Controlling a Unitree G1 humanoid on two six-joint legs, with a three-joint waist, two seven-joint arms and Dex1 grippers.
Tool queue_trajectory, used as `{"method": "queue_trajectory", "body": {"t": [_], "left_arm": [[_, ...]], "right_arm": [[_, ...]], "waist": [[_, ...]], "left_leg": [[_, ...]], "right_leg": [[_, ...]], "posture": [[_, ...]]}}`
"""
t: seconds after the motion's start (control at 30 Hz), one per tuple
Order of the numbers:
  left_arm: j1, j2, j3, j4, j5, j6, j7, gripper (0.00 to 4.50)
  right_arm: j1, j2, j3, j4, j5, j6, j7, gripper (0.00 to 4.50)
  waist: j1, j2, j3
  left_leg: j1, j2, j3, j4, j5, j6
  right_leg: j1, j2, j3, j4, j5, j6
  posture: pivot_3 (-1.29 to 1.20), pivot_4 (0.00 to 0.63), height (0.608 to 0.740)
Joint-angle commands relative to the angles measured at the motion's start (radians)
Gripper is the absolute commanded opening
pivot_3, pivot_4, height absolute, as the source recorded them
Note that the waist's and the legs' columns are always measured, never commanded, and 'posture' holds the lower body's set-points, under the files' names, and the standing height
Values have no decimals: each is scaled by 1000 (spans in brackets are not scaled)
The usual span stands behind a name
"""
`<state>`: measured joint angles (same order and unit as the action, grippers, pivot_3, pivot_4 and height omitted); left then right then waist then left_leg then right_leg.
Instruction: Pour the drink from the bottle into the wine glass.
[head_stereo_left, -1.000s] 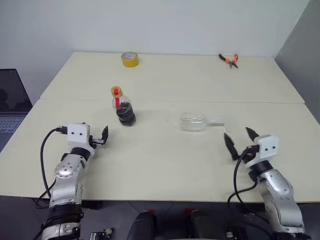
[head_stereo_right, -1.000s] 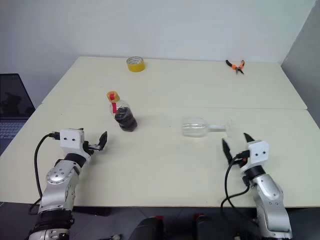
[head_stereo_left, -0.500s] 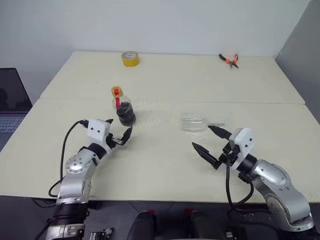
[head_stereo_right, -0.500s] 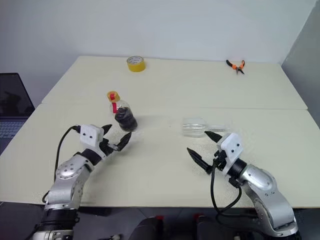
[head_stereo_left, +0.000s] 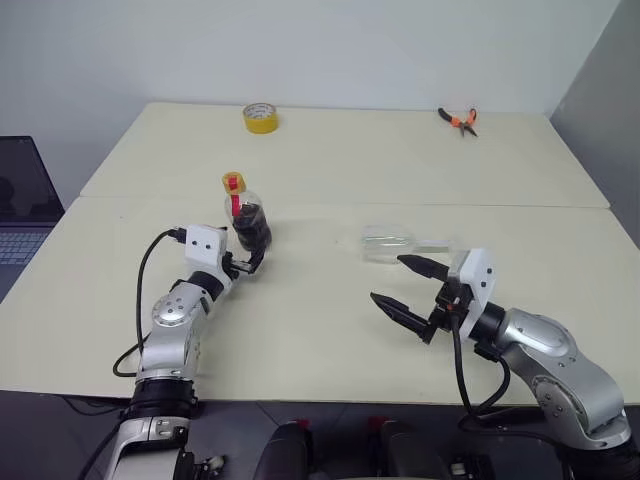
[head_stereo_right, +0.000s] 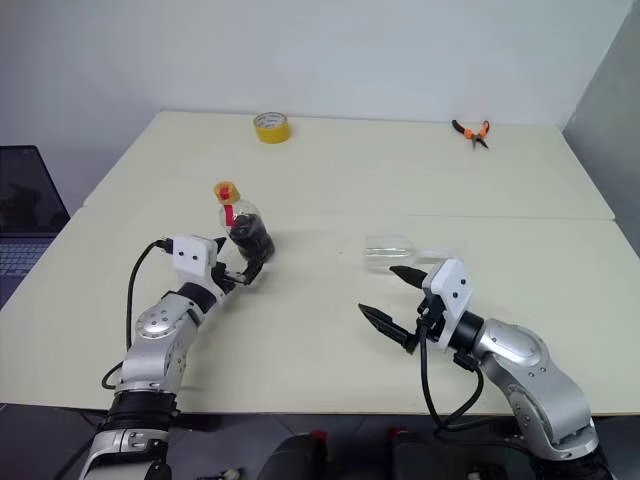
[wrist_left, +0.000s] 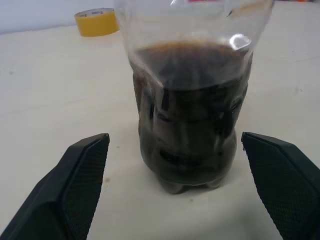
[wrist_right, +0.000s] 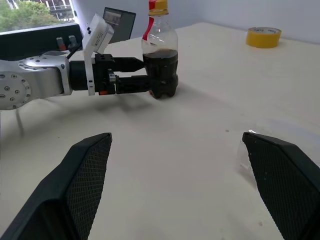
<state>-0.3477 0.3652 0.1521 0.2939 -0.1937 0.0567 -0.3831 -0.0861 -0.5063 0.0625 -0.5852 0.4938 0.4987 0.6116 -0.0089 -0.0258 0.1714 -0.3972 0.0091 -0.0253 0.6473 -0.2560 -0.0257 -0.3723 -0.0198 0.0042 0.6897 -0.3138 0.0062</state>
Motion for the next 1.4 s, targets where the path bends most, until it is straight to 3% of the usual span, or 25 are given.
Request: {"method": "queue_trajectory", "body": {"t": [0.03, 0.53, 0.9, 1.23, 1.4], "left_arm": [[-40, -3, 4, 12, 7, -35, 2, 4477], [-168, -36, -8, 156, 31, -80, 23, 4477], [-203, -65, -12, 160, -1, -72, -24, 4477], [-171, -63, -29, 82, 0, -22, -37, 2186], [-145, -59, -61, -47, 18, 37, -18, 1865]], "right_arm": [[-15, -3, -3, -39, 14, 1, 7, 4500], [-21, 10, 3, -21, -2, -10, -2, 4500], [-24, 21, 4, -12, -10, -13, -10, 4500], [-30, 35, -2, -8, -22, -19, -31, 4500], [-68, 55, -17, -30, -8, 12, -63, 4500]], "waist": [[2, 0, 0], [4, 0, 0], [4, -1, 0], [6, -1, 0], [5, -1, 0]], "left_leg": [[0, 0, 0, 0, 0, 0], [0, 0, 0, 0, 0, 0], [-1, 0, 0, 1, 0, 0], [-1, 0, 0, 1, 0, 0], [-1, 0, 0, 1, 0, 0]], "right_leg": [[0, 0, 0, 0, 0, 0], [0, 0, 0, 0, 0, 0], [0, 0, 0, 0, 0, 0], [0, 0, 0, 0, 0, 0], [0, 0, 0, 0, 0, 0]], "posture": [[0, 150, 740], [0, 150, 740], [0, 150, 740], [0, 150, 740], [0, 150, 740]]}}
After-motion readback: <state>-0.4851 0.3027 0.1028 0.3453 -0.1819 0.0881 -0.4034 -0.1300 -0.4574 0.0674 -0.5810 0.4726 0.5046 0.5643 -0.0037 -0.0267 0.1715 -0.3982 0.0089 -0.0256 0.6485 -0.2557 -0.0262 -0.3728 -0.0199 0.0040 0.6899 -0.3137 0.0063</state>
